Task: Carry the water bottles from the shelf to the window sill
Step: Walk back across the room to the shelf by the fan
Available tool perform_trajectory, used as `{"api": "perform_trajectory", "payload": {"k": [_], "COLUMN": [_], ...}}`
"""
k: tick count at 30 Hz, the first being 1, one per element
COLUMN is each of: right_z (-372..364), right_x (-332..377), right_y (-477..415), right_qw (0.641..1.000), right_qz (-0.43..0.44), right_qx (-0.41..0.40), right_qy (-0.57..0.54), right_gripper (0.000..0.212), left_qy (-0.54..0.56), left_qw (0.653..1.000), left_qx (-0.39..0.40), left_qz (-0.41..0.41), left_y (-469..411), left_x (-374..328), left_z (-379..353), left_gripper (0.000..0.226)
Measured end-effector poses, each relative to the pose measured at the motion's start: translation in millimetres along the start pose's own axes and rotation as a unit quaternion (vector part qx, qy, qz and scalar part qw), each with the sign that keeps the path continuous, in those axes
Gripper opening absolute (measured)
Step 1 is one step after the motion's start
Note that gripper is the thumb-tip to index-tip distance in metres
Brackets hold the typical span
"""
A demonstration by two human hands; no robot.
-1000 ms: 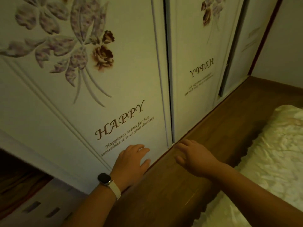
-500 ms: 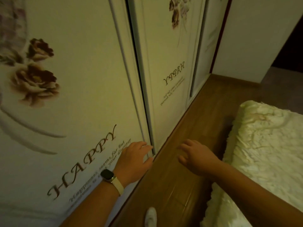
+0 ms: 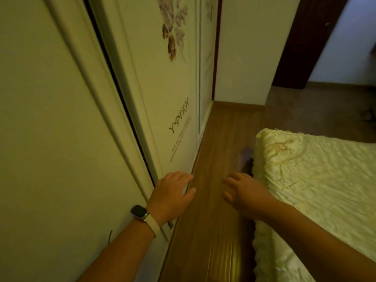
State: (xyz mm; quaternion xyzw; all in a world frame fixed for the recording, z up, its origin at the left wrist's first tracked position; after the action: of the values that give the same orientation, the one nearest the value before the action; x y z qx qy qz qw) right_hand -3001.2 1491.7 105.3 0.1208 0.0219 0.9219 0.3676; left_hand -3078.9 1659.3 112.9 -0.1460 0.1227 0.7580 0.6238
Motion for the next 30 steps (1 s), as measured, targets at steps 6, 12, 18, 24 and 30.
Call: {"api": "perform_trajectory", "payload": {"k": [6, 12, 18, 24, 30], "right_z": [18, 28, 70, 125, 124], "right_x": [-71, -162, -260, -326, -361], "right_y": [-32, -98, -150, -195, -246], "right_qw": [0.998, 0.996, 0.995, 0.993, 0.995], "right_qz": [-0.050, -0.065, -0.070, -0.068, -0.066], "right_qx": [-0.019, -0.032, -0.038, -0.082, -0.066], "right_qy": [-0.016, -0.046, -0.051, -0.058, -0.046], "right_gripper": [0.053, 0.053, 0.049, 0.049, 0.048], "left_qy": [-0.032, -0.055, -0.066, -0.072, -0.061], "left_qw": [0.998, 0.995, 0.993, 0.992, 0.990], "left_qx": [0.021, 0.045, 0.050, 0.027, 0.032], "left_qz": [-0.051, -0.064, -0.087, -0.105, -0.121], "left_y": [-89, -198, -314, -396, -465], "left_x": [-22, -47, -102, -135, -144], "left_z": [-19, -42, -46, -38, -45], "left_gripper": [0.060, 0.055, 0.049, 0.048, 0.048]}}
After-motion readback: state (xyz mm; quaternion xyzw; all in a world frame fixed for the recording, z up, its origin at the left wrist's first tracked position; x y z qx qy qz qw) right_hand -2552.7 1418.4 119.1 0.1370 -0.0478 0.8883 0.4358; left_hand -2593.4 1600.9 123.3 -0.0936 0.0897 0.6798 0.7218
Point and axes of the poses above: each hand's wrist, its own y-axis away from the middle knuckle, its own z-axis out of the back of the hand, x = y × z, the point moved 10 cm from there along -y, towards the middle knuckle, and after that the axes turned 3 degrees about z, right-handed, at the moved point
